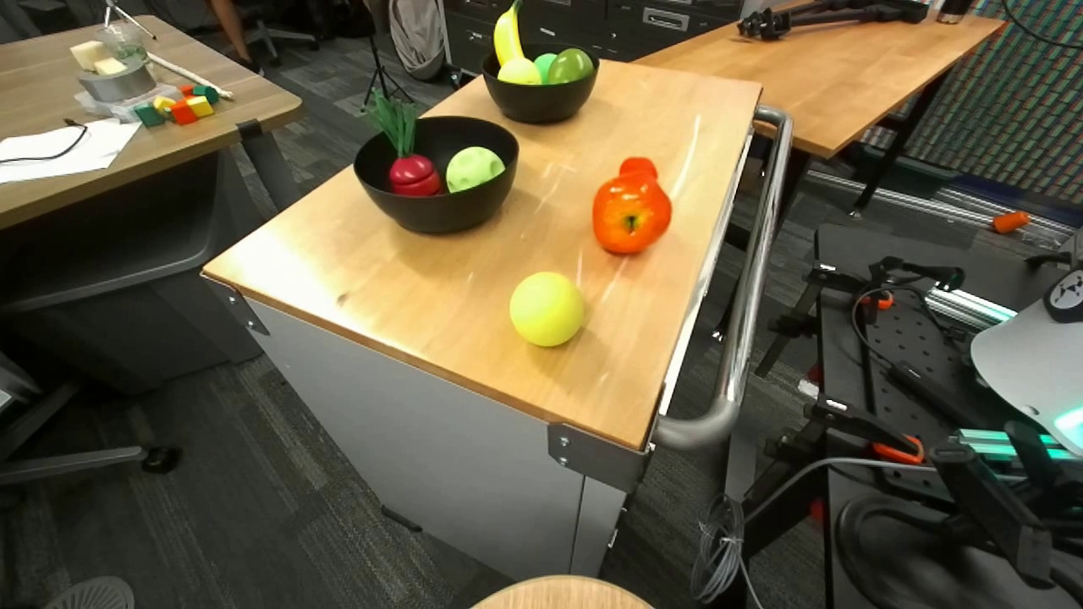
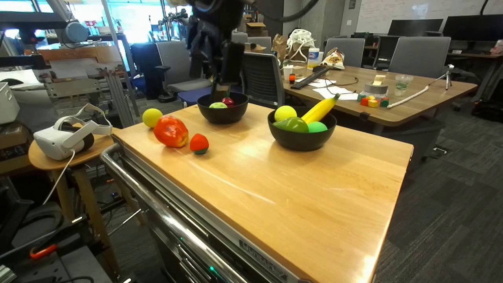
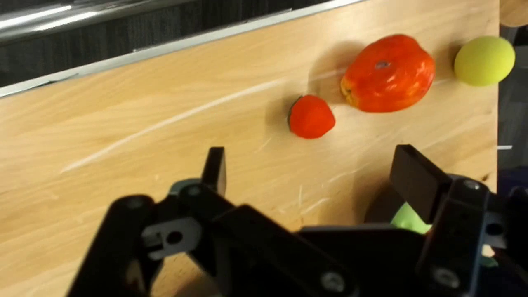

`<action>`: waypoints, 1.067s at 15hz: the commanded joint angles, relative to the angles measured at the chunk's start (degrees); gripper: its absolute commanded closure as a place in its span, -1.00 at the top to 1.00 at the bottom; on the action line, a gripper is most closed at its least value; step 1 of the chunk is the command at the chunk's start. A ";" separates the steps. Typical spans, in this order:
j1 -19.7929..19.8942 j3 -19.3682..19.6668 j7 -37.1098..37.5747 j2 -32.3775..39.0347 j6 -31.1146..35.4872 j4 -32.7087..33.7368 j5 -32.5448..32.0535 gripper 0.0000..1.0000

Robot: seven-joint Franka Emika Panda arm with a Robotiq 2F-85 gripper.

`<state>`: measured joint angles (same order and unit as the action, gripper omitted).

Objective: Take the fruit toys from the table and put them in the two black bowls on the table

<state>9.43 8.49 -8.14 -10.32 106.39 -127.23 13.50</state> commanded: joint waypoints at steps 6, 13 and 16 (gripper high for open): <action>-2.63 0.22 -2.06 2.00 2.22 -4.62 5.13 1.00; -3.22 -1.22 -4.31 11.90 6.54 -3.36 10.59 1.00; -3.10 -2.06 -4.81 14.70 7.28 -2.88 10.93 1.00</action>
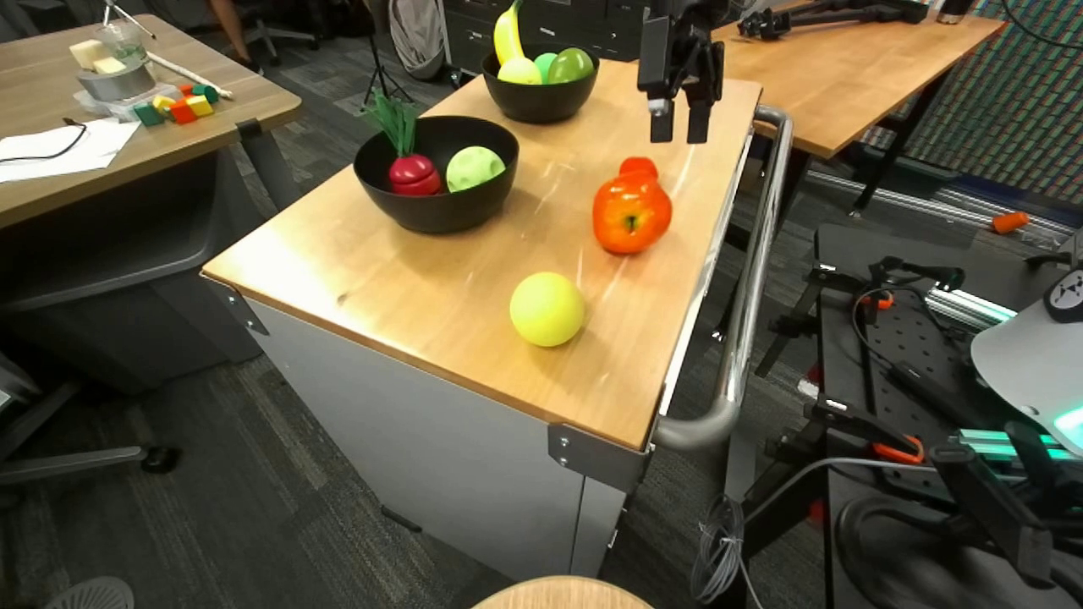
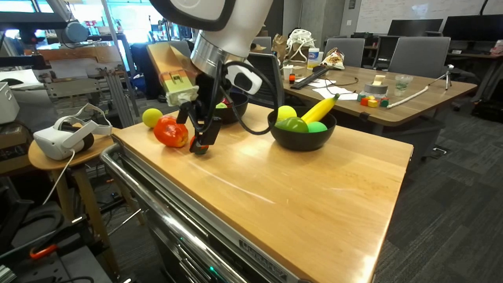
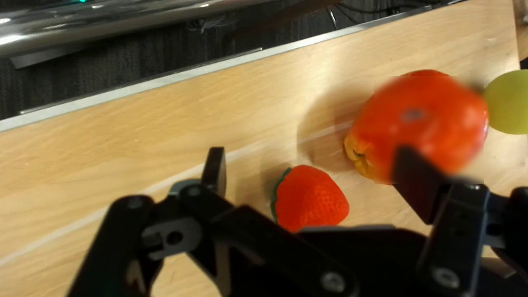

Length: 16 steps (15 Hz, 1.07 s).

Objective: Take the fruit toys from the table and put them in the two black bowls on the table

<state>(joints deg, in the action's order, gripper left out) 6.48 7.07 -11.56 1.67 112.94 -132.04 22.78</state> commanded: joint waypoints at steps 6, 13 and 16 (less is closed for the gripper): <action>0.22 -1.93 -3.23 6.45 0.84 4.19 3.56 1.00; 0.41 -2.82 -3.07 9.04 0.30 5.88 3.00 0.07; 0.48 -3.06 -3.29 9.24 0.33 6.34 2.92 -0.43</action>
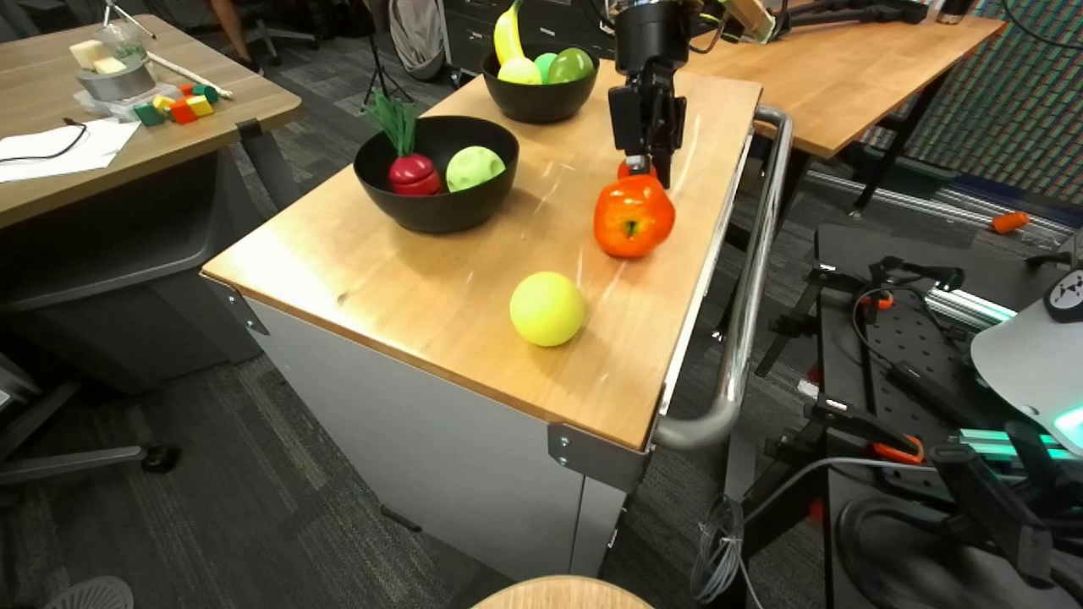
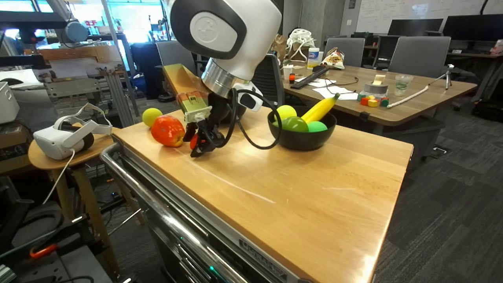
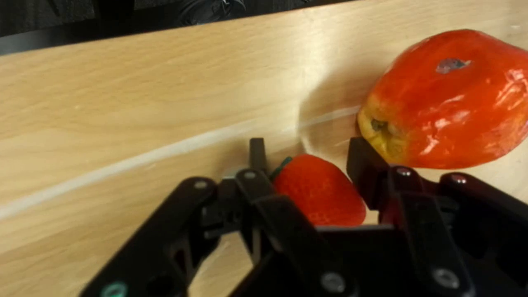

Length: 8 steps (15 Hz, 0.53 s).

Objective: Take the fruit toys from the table and put them in the two black bowls on the table

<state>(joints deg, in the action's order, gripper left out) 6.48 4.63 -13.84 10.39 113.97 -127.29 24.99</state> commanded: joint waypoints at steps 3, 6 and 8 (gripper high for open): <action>-0.35 -1.42 -1.03 -0.55 -1.44 3.67 -0.55 -0.85; -2.89 -3.62 0.45 -1.68 -3.06 9.82 -6.14 -0.94; -4.33 -5.05 0.57 -0.23 -6.09 16.38 -9.19 -0.86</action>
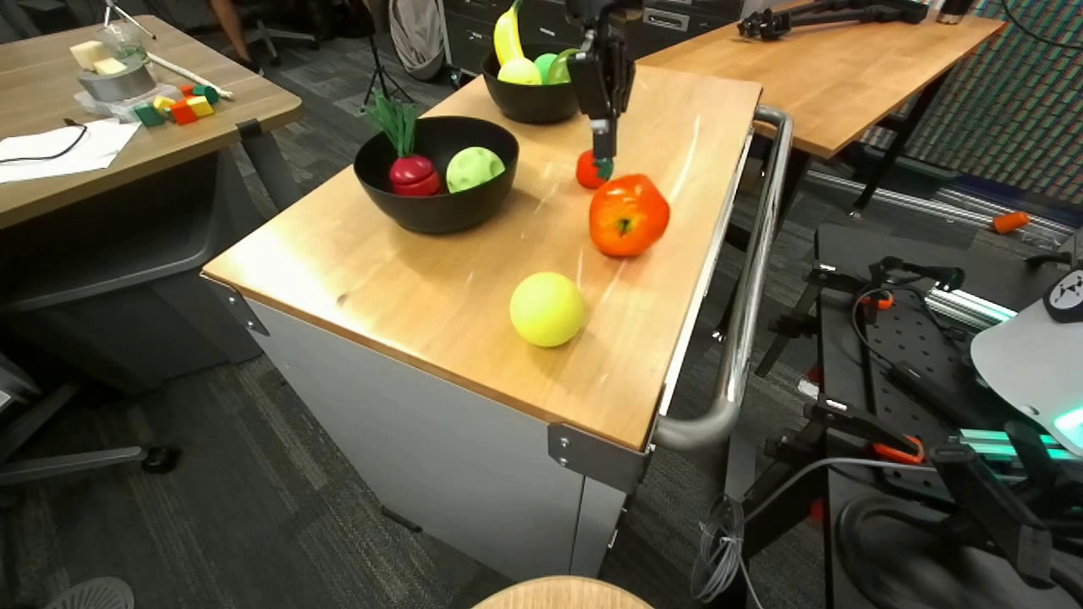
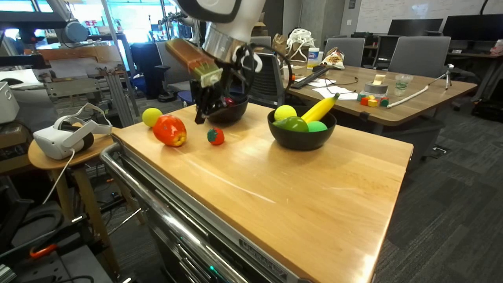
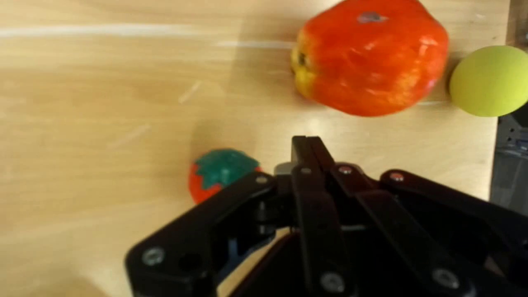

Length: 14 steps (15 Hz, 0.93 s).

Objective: Take the fruit toys from the table and put them in the two black bowls on the table

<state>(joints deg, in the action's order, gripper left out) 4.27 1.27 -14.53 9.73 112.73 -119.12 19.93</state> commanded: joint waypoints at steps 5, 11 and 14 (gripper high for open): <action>-4.54 -2.65 4.45 5.85 -10.06 21.46 -10.73 -0.34; -1.84 1.71 13.64 9.11 -11.27 21.73 -18.04 0.32; -0.01 3.44 18.36 8.62 -7.41 18.16 -15.66 0.76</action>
<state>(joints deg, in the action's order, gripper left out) 3.05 3.81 -1.09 18.92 103.82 -99.50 2.69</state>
